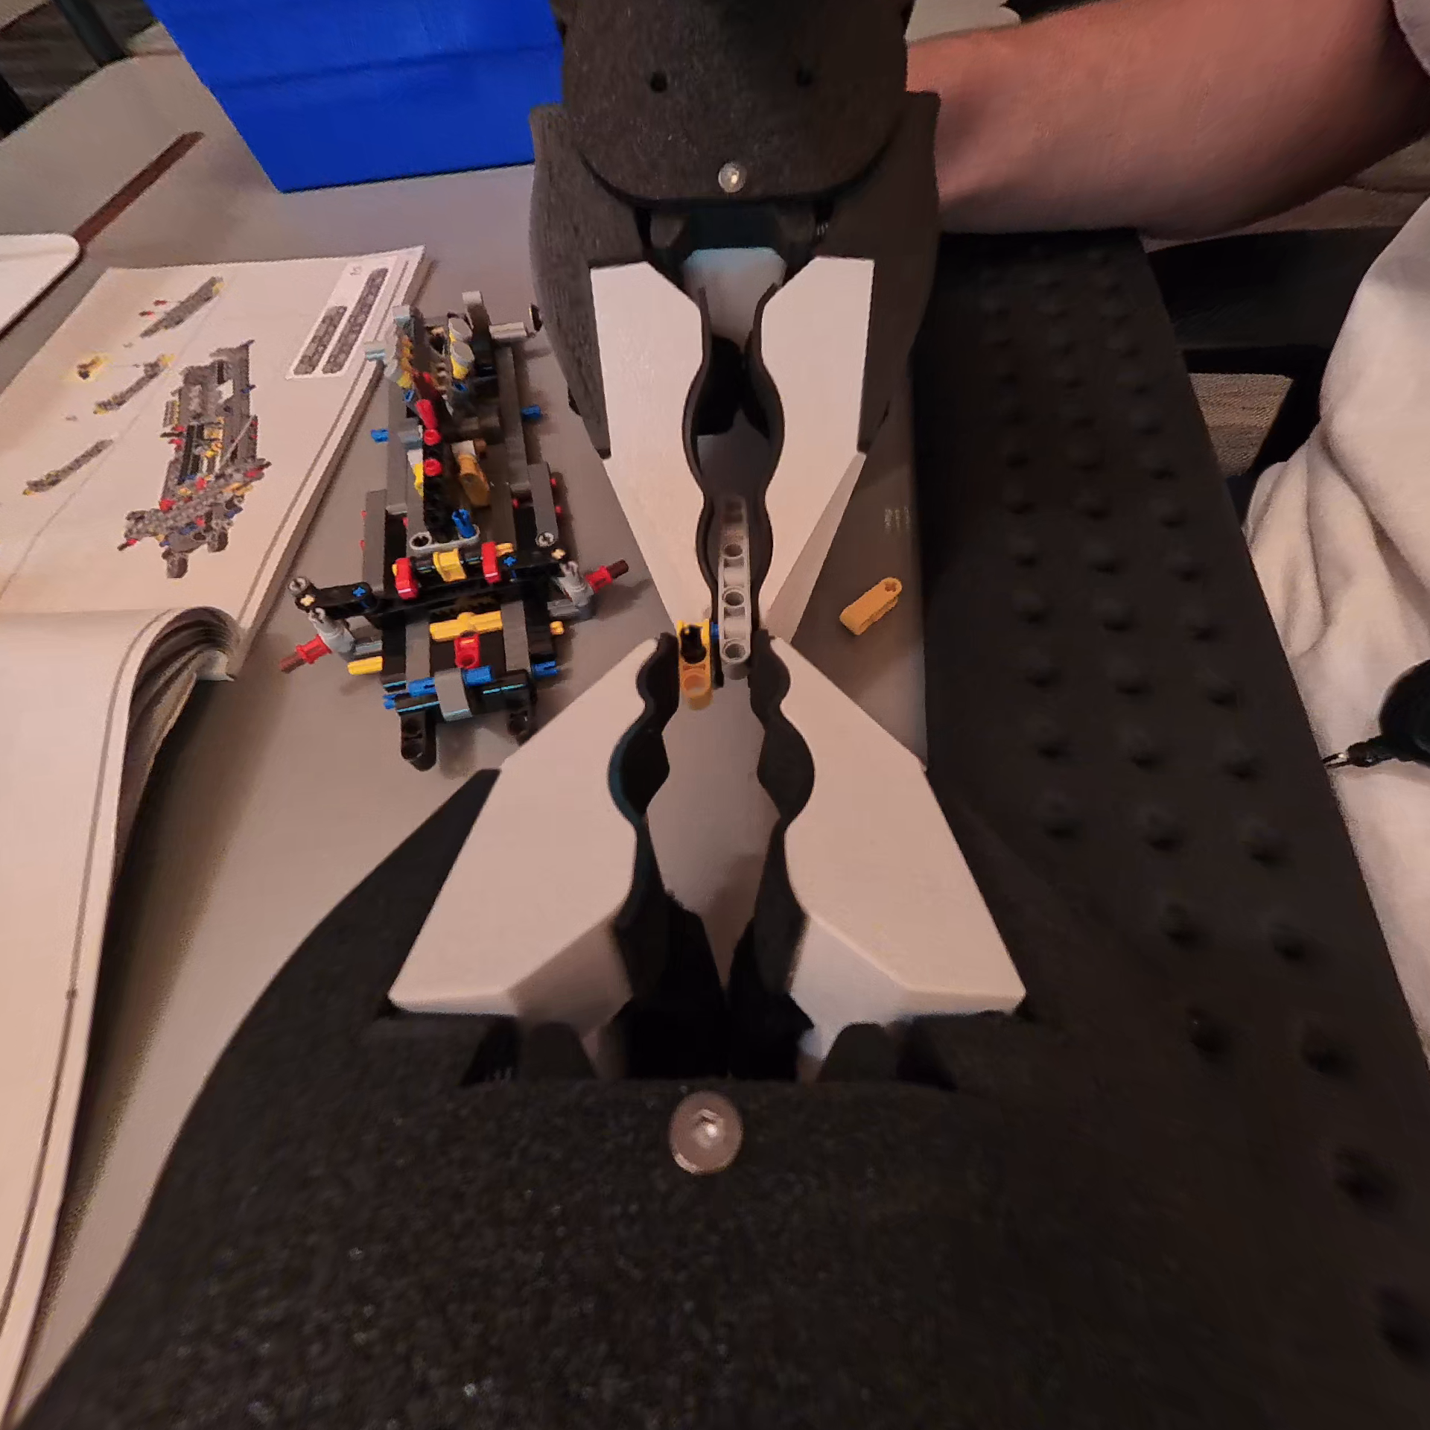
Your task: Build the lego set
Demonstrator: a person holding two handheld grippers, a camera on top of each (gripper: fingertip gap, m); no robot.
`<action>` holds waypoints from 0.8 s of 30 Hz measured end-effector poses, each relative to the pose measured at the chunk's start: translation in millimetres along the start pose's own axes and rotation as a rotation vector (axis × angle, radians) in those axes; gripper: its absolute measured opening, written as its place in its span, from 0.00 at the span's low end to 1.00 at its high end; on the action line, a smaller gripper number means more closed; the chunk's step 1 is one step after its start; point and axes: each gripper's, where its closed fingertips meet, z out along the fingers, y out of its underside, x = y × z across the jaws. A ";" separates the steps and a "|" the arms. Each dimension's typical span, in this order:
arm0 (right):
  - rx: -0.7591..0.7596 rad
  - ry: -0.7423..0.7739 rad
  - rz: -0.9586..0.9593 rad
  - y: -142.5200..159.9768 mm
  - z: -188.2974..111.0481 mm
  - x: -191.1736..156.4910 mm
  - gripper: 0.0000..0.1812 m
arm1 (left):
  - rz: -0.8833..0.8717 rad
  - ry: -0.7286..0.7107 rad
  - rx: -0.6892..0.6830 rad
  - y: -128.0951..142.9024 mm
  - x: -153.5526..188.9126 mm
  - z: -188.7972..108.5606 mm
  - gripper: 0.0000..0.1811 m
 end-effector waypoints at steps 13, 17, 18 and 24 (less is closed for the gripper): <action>0.119 0.078 -0.019 -15.3 -14.0 11.8 0.11 | 0.064 -0.071 0.023 -4.0 -7.3 -3.0 0.09; 0.103 0.075 -0.017 -11.8 -15.1 12.6 0.04 | 0.065 -0.106 -0.001 -0.9 -12.9 -2.0 0.10; 0.115 0.095 -0.026 -13.7 -16.2 14.3 0.04 | 0.067 -0.118 -0.004 -0.1 -14.9 -2.7 0.10; 0.092 0.070 -0.010 -10.4 -12.2 11.1 0.04 | 0.072 -0.099 -0.029 4.9 -11.7 -2.2 0.09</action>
